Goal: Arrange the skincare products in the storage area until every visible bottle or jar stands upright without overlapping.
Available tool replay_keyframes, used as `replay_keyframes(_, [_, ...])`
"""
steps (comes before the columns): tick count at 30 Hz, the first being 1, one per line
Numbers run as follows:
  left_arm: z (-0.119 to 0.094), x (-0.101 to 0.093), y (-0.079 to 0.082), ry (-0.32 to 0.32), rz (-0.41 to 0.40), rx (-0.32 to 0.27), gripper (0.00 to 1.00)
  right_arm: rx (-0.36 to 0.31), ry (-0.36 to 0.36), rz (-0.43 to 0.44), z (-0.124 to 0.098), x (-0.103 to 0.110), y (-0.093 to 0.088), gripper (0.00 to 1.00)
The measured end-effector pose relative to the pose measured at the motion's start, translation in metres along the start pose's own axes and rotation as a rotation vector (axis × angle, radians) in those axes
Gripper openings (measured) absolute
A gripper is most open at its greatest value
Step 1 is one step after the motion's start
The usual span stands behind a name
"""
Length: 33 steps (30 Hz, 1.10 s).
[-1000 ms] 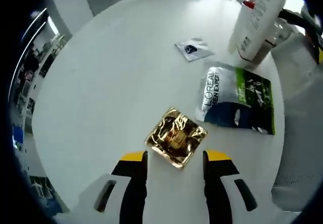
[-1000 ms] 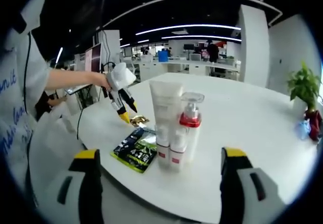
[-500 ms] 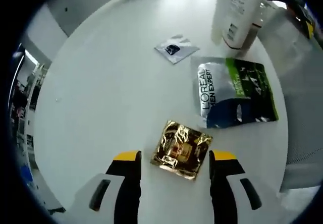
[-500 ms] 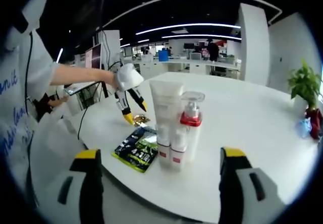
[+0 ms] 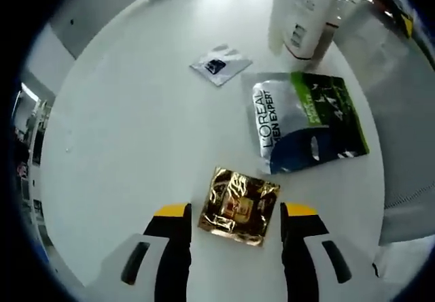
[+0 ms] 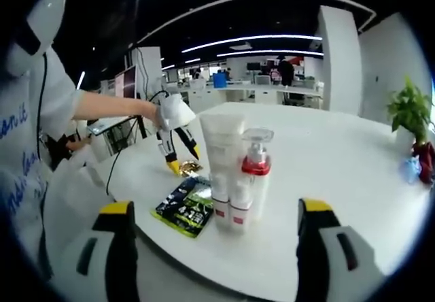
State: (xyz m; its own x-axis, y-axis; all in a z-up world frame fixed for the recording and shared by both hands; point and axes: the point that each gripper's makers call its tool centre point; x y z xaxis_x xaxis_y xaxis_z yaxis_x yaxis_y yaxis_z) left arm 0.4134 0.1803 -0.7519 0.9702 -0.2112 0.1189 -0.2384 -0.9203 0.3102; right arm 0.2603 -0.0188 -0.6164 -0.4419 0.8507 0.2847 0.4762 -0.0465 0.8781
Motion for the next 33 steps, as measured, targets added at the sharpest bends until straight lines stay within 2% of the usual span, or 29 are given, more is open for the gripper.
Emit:
replay_keyframes(5, [0.001,-0.001,-0.002,-0.025,-0.009,-0.012,0.47,0.005,-0.006,0.001,0.001,0.000,-0.001,1.00])
replay_keyframes(11, [0.001,0.004,-0.002,-0.012,-0.051,-0.024,0.41,0.002,-0.008,0.018,0.000,-0.002,0.000,1.00])
replay_keyframes(17, [0.000,-0.005,-0.002,-0.029,-0.013,-0.005,0.38,-0.001,-0.011,0.017,0.000,-0.002,0.000,1.00])
replay_keyframes(20, [-0.001,-0.007,-0.003,-0.035,-0.046,0.007,0.36,-0.001,-0.010,0.014,0.000,-0.002,0.000,1.00])
replay_keyframes(23, [-0.002,-0.011,-0.005,-0.034,-0.067,0.030,0.28,-0.004,-0.009,0.013,0.000,-0.001,0.000,1.00])
replay_keyframes(29, [-0.002,-0.016,-0.005,-0.027,-0.090,0.036,0.28,-0.007,-0.005,0.011,0.000,0.000,0.001,1.00])
replay_keyframes(33, [-0.004,-0.020,-0.005,-0.033,-0.071,0.027,0.35,-0.011,-0.003,0.009,-0.001,0.000,0.001,1.00])
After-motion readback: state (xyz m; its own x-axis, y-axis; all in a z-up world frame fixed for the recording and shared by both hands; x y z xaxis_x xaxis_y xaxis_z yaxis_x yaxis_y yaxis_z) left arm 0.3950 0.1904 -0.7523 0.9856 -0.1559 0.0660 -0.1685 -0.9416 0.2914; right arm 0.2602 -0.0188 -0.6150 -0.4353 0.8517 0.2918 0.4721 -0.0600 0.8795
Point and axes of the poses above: the point that each gripper's makers call its tool centre point, and the gripper's own axes: z roughly forward along the fingers, x roughly to its left, y roughly out of its top, and after that the axes turned 15 degrees about z, right-handed
